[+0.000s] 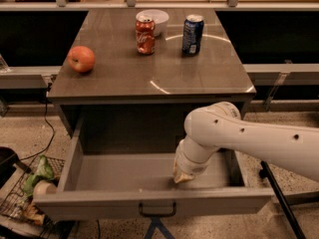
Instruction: Open top drawer
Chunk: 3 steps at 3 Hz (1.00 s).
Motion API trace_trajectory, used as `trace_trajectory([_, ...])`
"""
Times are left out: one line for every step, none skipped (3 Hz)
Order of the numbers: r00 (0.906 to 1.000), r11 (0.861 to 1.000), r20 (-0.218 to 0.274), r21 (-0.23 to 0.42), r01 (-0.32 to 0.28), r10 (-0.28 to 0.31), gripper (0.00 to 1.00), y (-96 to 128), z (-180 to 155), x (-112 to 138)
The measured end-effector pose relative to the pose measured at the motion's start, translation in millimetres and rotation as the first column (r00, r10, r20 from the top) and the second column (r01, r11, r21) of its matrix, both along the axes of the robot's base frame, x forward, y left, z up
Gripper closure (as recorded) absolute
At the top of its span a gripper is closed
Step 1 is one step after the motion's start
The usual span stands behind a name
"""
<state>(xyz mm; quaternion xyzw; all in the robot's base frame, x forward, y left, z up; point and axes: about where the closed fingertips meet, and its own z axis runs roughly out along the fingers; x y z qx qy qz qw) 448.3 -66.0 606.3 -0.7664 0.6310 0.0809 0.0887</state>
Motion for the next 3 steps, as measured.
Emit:
trace_trajectory([0.9976, 0.999, -0.045, 0.01, -0.052, 0.052, 1.0, 15, -1, -35])
trace_trajectory([0.9956, 0.997, -0.061, 0.013, -0.07, 0.071, 0.87, 20, -3, -47])
trace_trajectory([0.9954, 0.997, -0.063, 0.012, -0.072, 0.073, 0.55, 20, -3, -48])
